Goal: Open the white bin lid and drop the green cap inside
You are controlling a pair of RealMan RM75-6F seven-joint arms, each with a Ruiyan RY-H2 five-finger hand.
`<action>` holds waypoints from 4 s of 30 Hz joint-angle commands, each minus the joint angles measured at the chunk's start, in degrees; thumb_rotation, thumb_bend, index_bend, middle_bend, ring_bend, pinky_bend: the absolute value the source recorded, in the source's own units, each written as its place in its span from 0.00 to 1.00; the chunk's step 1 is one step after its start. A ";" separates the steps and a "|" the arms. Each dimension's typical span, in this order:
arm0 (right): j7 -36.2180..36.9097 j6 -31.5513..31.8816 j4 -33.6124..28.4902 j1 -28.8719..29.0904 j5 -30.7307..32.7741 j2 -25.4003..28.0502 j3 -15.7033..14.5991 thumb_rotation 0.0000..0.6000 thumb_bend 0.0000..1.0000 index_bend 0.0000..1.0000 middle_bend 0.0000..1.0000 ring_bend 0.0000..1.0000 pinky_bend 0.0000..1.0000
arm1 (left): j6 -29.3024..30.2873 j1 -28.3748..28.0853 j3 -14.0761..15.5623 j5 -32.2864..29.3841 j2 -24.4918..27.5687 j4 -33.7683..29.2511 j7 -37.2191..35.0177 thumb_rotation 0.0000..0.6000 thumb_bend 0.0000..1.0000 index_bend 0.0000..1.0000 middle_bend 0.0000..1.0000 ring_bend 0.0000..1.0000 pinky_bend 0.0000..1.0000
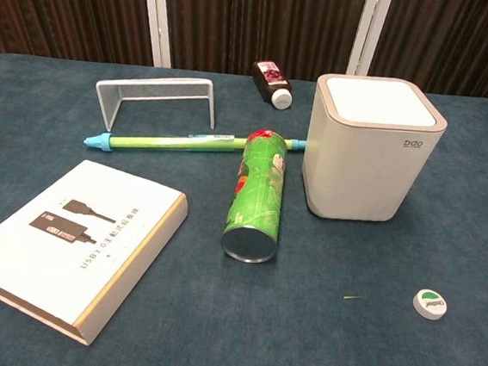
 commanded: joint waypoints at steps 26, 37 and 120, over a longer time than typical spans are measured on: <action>3.33 -6.58 -6.23 0.56 -0.99 3.94 -1.12 1.00 0.58 0.26 0.77 0.85 0.74 | 1.55 0.10 -0.04 1.18 0.25 0.72 -2.56 1.00 0.38 0.51 0.51 0.44 0.61; 7.68 -22.52 -18.35 12.05 -7.15 20.95 -0.72 1.00 0.62 0.30 0.81 0.88 0.77 | 2.23 0.59 -0.16 0.92 0.90 0.29 -2.27 1.00 0.38 0.51 0.51 0.44 0.61; -8.97 -12.34 -17.38 16.80 2.15 7.92 -0.70 1.00 0.24 0.23 0.46 0.44 0.67 | 0.80 0.44 -0.04 0.36 1.02 -0.44 -0.51 1.00 0.38 0.51 0.51 0.44 0.61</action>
